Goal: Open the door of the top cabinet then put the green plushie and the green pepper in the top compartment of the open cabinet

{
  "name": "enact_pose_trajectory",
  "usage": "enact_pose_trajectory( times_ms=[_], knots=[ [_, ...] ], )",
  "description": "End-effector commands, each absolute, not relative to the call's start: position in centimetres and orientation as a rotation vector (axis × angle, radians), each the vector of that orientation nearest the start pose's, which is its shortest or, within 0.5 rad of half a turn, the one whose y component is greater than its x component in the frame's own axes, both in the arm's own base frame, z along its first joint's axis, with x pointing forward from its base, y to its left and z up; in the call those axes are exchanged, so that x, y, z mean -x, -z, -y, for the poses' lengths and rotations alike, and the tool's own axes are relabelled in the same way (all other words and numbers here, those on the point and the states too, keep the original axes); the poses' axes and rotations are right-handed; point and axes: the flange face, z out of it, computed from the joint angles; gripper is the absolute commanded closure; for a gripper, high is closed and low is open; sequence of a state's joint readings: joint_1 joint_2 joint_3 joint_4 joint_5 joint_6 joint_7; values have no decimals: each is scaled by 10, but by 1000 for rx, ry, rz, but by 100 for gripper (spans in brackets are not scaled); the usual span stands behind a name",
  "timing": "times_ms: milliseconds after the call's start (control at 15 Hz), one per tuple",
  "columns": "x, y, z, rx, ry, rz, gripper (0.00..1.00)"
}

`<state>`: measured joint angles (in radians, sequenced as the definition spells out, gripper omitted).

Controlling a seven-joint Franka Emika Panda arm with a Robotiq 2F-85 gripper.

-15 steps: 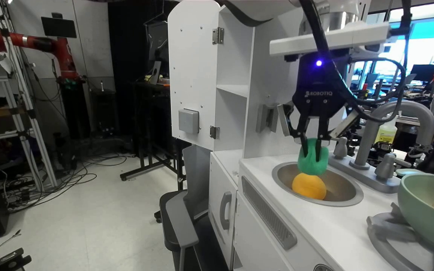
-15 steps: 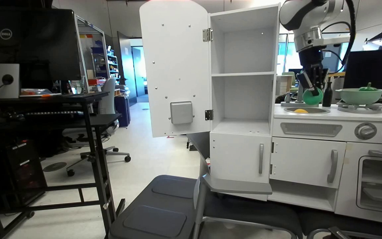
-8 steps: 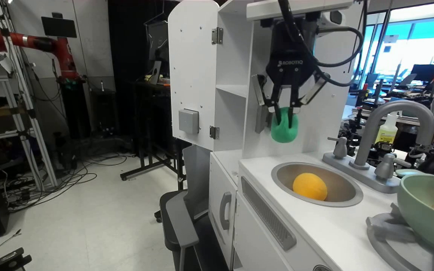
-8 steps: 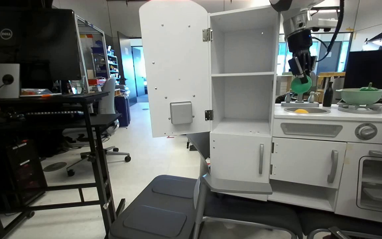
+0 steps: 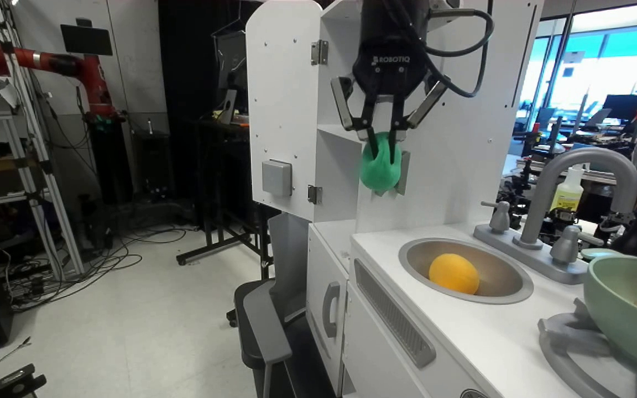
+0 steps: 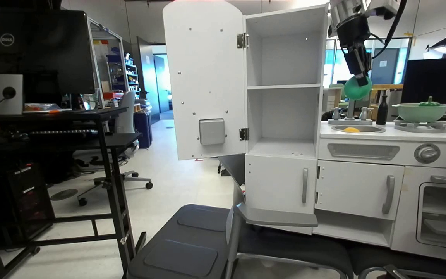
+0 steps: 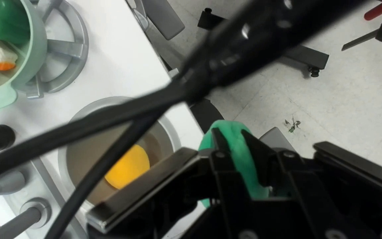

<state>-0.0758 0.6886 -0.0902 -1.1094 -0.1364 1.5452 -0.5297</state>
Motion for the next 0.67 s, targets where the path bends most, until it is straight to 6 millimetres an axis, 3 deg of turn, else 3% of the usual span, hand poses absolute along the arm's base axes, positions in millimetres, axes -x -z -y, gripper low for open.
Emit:
enact_pose_trajectory(
  times_ms=[0,400,600],
  knots=[
    [-675,-402,90,3147,-497,726,96],
    [-630,-397,37,3209,-421,742,96],
    [-599,-403,-13,3253,-333,787,96]
  ],
)
